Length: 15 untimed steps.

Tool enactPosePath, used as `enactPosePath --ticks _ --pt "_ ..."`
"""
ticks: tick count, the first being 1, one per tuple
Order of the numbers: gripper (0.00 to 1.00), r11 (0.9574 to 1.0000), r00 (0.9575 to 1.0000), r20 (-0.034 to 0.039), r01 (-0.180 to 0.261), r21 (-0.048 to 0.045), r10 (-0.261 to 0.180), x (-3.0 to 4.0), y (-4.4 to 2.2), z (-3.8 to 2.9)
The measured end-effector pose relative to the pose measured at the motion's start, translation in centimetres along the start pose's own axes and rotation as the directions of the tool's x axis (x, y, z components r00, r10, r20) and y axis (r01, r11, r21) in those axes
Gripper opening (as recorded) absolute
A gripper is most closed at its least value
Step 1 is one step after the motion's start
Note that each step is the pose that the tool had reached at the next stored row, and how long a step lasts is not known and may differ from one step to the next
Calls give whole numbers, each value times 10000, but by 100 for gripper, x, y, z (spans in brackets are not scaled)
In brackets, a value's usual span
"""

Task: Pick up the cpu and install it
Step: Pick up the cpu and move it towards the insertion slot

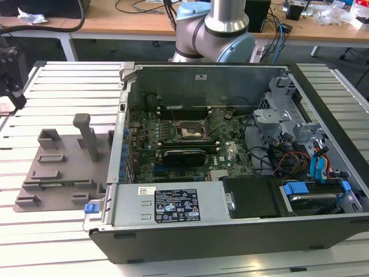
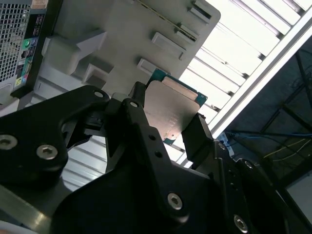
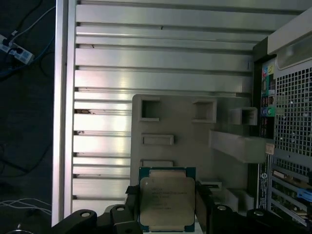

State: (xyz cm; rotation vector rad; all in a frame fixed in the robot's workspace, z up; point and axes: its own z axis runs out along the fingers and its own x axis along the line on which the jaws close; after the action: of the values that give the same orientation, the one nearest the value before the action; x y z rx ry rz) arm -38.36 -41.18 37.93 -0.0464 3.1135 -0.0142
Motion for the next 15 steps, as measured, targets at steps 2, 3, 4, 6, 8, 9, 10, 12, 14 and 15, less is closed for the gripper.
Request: enactPosePath --ticks 2,3,4,6,8,9,10,12,14,15 --pt "55 10000 10000 0 0 0 0 -1 0 -29" --pt "55 10000 10000 0 0 0 0 -1 0 -43" --pt "55 10000 10000 1 0 0 0 -2 0 -63" --pt "55 10000 10000 1 0 -1 0 -2 -1 -89" --pt "55 10000 10000 2 0 -1 0 -3 -1 -101" --pt "55 10000 10000 1 0 -1 0 -3 -1 -101" --pt "55 10000 10000 1 1 -1 -1 -3 -1 -102" --pt "55 10000 10000 -2 0 0 0 -4 0 -104" --pt "55 10000 10000 -1 0 0 0 -18 -1 -103" --pt "55 10000 10000 0 1 -1 -1 -47 -2 -102"
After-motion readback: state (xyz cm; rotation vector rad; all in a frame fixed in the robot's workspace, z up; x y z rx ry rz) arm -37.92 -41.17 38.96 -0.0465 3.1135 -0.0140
